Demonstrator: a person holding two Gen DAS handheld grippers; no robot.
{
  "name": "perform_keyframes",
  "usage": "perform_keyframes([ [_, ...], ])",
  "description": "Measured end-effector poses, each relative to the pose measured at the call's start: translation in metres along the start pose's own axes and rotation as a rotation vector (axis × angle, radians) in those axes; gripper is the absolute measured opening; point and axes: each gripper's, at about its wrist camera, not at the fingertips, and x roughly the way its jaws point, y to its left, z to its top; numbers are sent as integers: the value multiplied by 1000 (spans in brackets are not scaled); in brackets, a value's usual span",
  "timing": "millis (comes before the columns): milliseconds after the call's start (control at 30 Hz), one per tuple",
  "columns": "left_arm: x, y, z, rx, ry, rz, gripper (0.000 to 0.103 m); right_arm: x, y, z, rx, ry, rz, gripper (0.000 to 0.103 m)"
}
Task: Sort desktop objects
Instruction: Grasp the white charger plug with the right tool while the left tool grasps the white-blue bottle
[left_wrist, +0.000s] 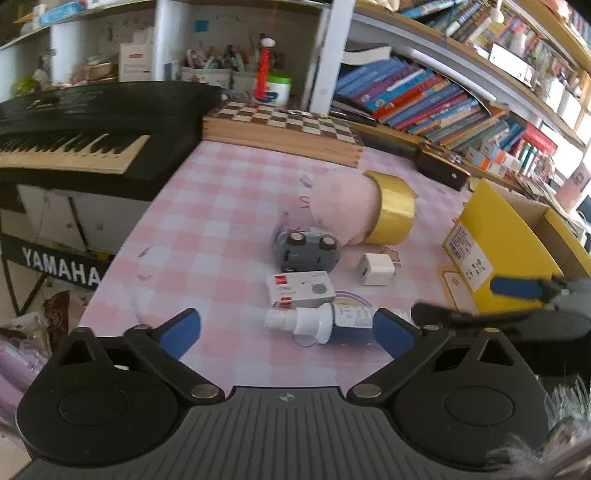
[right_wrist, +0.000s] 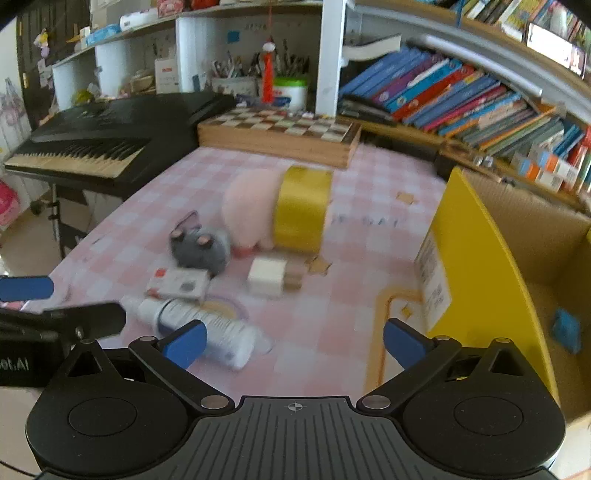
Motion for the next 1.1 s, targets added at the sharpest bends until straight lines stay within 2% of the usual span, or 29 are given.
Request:
perform_keyframes([
  [33,2,-3,1,21,0,-16,94,1,-3,3,0,-9,-3,102],
  [100,7,-10,4,95,4,-61,79,2,-9,7,10,-19,6,102],
  [233,22,-29,8,320,30,-141,67,9,-21,14,44,-3,49,101],
  [300,30,-38,9,422,34,-166,56,13,-26,18,70,7,74,100],
  [500,46,-62,8,677,22,-259,48,26,-30,29,104,29,113,97],
  [633,61,-74,4,780,80,-311,48,36,-31,33,105,39,127,97],
  [700,63,-75,3,801,85,-313,48,41,-30,34,99,50,139,97],
  [900,56,-64,4,714,112,-319,47,58,-18,34,65,83,169,95],
  [1100,53,-51,6,593,157,-279,41,82,-11,33,60,131,175,75],
])
